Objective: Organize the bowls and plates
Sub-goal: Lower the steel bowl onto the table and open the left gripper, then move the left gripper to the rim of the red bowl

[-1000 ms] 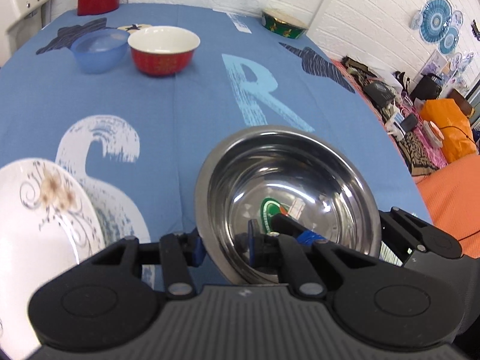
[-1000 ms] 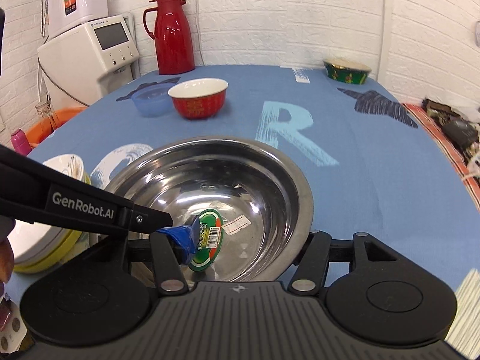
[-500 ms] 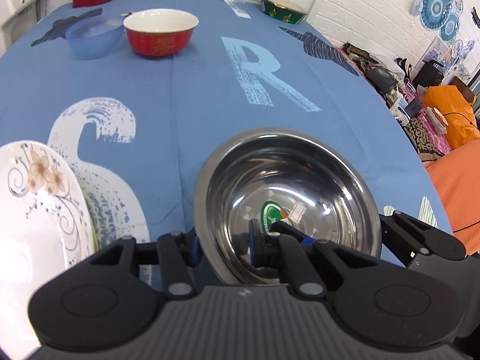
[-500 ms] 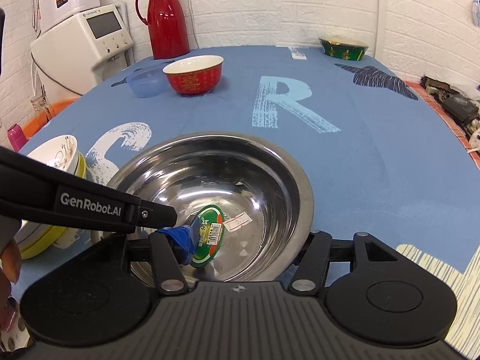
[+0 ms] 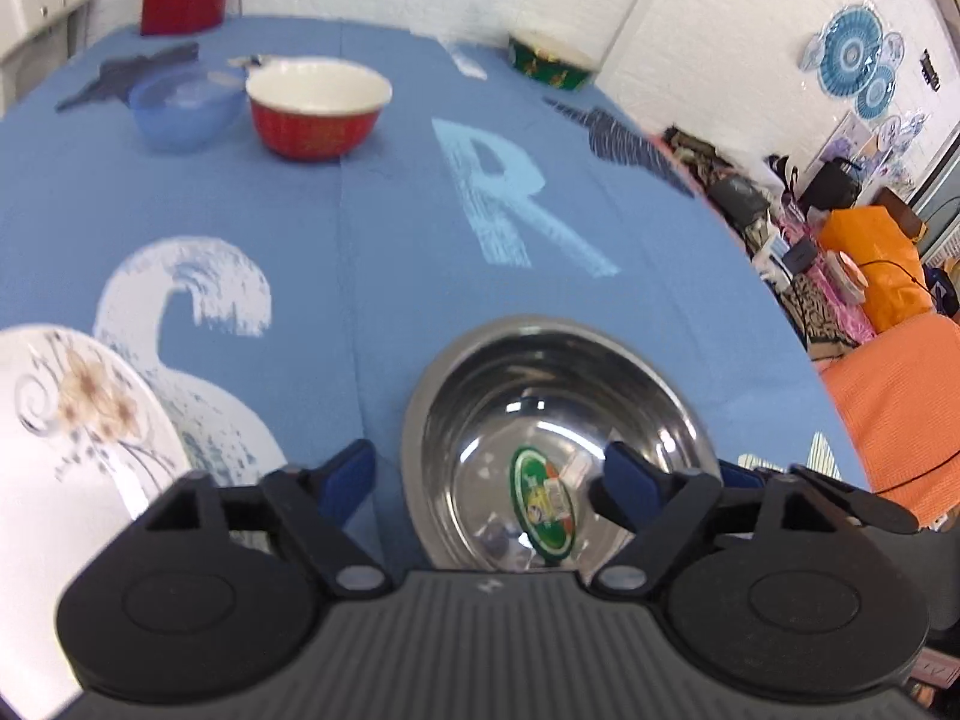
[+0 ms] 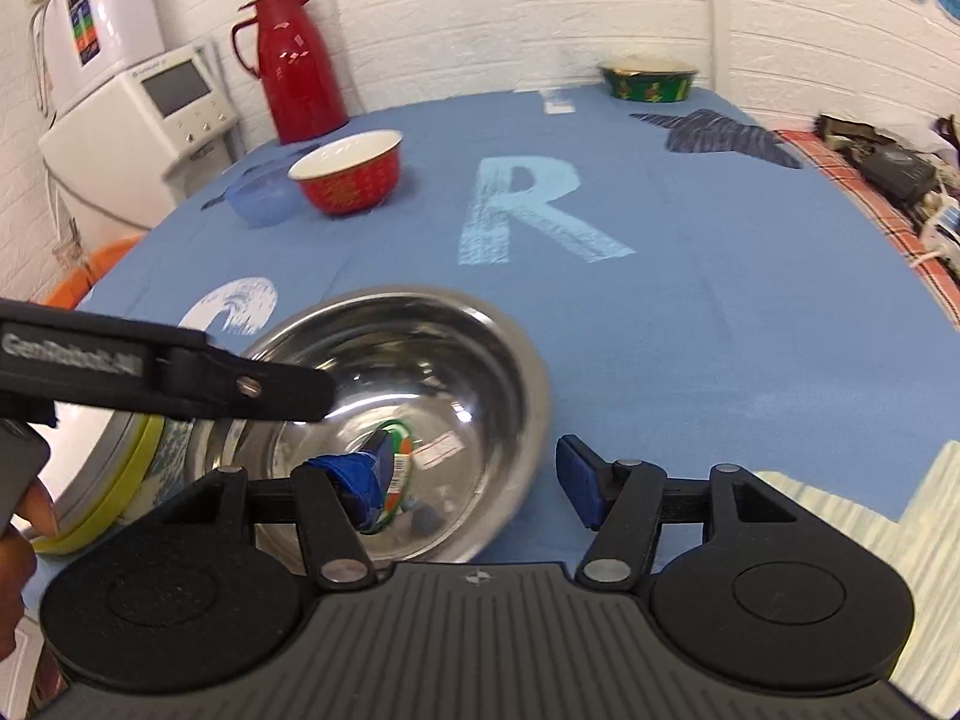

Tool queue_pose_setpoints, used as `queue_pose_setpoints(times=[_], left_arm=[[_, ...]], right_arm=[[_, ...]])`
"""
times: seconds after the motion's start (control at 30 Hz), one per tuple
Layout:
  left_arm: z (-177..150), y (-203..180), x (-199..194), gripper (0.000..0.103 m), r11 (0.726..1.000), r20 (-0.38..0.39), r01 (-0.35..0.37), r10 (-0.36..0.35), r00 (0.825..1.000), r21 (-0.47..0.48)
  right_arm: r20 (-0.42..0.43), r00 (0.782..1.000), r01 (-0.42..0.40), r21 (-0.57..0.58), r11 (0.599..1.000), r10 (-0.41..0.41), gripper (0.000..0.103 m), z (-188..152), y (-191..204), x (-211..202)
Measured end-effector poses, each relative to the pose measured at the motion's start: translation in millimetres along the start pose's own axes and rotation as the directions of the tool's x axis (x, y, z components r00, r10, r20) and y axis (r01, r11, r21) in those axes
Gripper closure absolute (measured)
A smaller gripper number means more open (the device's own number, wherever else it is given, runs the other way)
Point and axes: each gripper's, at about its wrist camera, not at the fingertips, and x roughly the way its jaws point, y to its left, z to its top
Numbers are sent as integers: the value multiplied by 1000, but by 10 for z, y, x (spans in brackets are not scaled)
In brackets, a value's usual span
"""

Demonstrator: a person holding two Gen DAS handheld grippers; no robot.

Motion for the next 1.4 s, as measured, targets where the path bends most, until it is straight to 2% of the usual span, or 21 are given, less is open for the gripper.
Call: queue_pose_setpoints(times=[0.1, 0.2, 0.37, 0.5, 0.63, 0.77, 0.9, 0.97, 1.1, 1.13, 1.23, 1.4], left_arm=[[70, -16, -146, 15, 1000, 49, -10, 9, 999, 28], [191, 94, -230, 15, 1000, 51, 8, -8, 999, 4], [470, 417, -292, 15, 998, 57, -36, 39, 998, -52], [731, 724, -268, 15, 992, 60, -75, 81, 995, -103], [989, 1033, -111, 15, 976, 34, -69, 77, 996, -206], [1175, 1267, 63, 15, 953, 15, -64, 72, 997, -295], [1265, 1422, 149, 15, 948, 21, -92, 103, 994, -305], [1291, 1515, 199, 15, 944, 10, -101, 110, 994, -315], [1299, 1699, 270, 15, 939, -13, -115, 117, 993, -325], [1302, 1736, 282, 15, 940, -18, -120, 121, 992, -321], [1323, 1823, 317, 15, 943, -22, -133, 132, 991, -306], [1362, 1873, 382, 15, 944, -26, -105, 101, 994, -311]], right_arm=[[45, 999, 10, 41, 999, -11, 57, 45, -108, -149], [57, 998, 3, 59, 998, -6, 56, 128, -173, -195], [-3, 999, -54, 68, 996, 54, 55, 437, -192, -7], [-74, 996, -47, 80, 996, 53, 55, 767, -92, 235], [-53, 991, -126, 5, 992, 126, 55, 1130, 72, 442], [-88, 992, -96, -82, 992, 89, 55, 1550, 236, 893], [-118, 991, -77, -139, 987, 61, 55, 1924, 395, 1452], [-148, 989, -43, -187, 981, 15, 55, 2080, 503, 1794], [-246, 964, 21, -292, 956, -96, 55, 2225, 651, 2400], [-265, 957, 32, -316, 948, -120, 55, 2229, 669, 2490], [-313, 945, -3, -309, 951, -99, 53, 2252, 656, 2592], [-307, 938, 33, -383, 923, -162, 52, 2252, 697, 2535]])
